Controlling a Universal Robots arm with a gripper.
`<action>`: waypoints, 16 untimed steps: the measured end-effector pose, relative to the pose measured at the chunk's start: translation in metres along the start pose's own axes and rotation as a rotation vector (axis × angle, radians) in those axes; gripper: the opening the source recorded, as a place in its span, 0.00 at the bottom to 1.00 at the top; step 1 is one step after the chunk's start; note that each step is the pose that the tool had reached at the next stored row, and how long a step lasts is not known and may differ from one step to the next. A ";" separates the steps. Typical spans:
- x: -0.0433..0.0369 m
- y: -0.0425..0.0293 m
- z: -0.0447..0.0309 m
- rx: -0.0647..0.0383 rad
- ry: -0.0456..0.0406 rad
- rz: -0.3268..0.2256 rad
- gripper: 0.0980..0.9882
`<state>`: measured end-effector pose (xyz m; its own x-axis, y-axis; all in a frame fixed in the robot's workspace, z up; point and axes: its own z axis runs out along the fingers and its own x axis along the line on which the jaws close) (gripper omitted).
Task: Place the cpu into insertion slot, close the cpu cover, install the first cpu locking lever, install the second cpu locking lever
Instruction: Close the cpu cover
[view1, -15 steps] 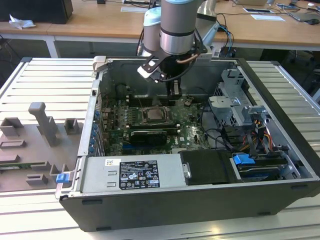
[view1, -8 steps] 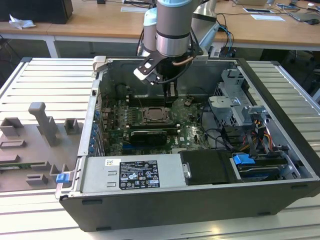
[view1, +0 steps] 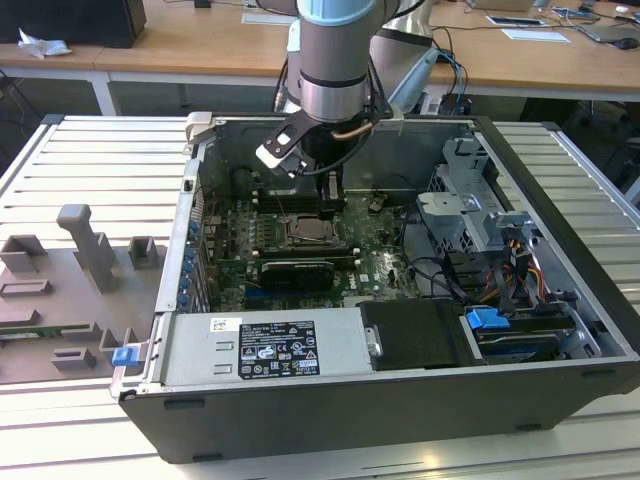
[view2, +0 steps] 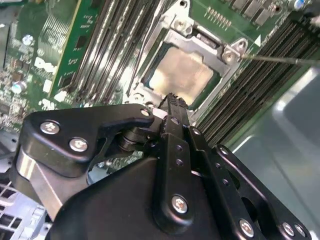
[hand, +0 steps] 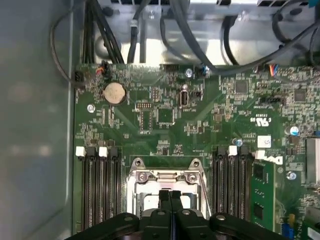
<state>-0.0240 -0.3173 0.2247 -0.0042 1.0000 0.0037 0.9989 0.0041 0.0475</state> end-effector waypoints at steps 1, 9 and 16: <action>-0.0001 -0.0040 0.0031 0.000 0.0012 -0.001 0.01; 0.0000 -0.0293 0.0096 0.000 0.0017 -0.002 0.01; 0.0000 -0.0347 0.0172 0.000 0.0017 -0.002 0.01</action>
<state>-0.0579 -0.3174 0.2059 -0.0066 1.0000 0.0053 0.9988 0.0063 0.0476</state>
